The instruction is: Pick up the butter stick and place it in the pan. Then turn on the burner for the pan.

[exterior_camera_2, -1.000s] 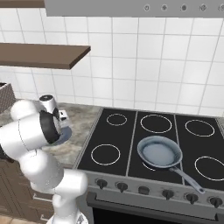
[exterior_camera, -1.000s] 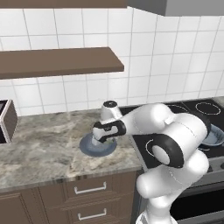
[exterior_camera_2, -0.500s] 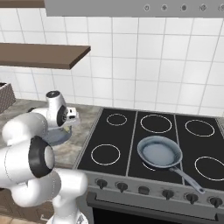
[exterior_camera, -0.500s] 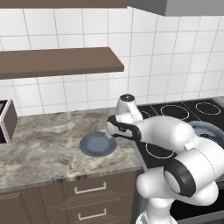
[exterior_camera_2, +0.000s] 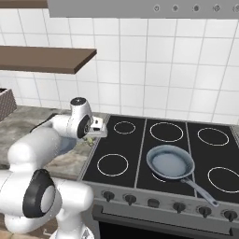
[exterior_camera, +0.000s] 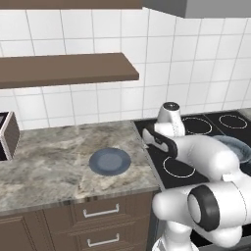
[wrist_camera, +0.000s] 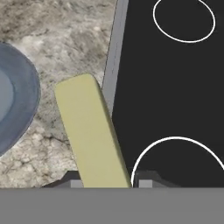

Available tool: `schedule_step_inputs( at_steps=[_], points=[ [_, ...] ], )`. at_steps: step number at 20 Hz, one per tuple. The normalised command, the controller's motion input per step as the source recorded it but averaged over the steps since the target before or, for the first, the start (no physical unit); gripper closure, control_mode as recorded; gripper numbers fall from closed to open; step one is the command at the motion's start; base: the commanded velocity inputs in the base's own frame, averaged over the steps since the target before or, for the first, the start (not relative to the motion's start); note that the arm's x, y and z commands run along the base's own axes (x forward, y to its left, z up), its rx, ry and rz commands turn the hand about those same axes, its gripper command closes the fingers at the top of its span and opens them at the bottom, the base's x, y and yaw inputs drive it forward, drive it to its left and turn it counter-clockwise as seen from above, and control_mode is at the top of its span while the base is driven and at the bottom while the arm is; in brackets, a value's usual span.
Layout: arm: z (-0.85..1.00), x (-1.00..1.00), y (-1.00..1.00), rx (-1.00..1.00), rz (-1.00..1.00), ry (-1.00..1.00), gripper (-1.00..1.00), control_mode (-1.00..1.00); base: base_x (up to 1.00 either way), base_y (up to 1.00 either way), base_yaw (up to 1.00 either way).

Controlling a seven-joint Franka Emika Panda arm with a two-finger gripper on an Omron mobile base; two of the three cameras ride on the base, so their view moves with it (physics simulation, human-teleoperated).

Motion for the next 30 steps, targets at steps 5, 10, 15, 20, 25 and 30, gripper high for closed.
schedule_step_inputs(
  at_steps=[5, 10, 15, 20, 25, 30],
  points=[
    [0.03, -0.05, -1.0, 0.08, -0.28, 0.02, 1.0, -1.0, 0.0, 0.0, 0.0],
    [0.14, -0.01, -1.0, 0.07, -0.29, 0.03, 1.0, -1.0, 0.0, 0.0, 0.0],
    [0.21, 0.0, -0.99, 0.06, -0.27, 0.02, 1.0, -1.0, 0.0, 0.0, 0.0],
    [0.17, 0.0, -0.97, 0.08, -0.25, 0.01, 1.0, -1.0, 0.0, 0.0, 0.0],
    [0.03, 0.0, -0.86, 0.08, -0.21, 0.01, 1.0, -1.0, 0.0, 0.0, 0.0],
    [0.0, 0.0, -0.74, 0.01, -0.16, 0.0, 1.0, -1.0, 0.0, 0.0, 0.0]
  ],
)
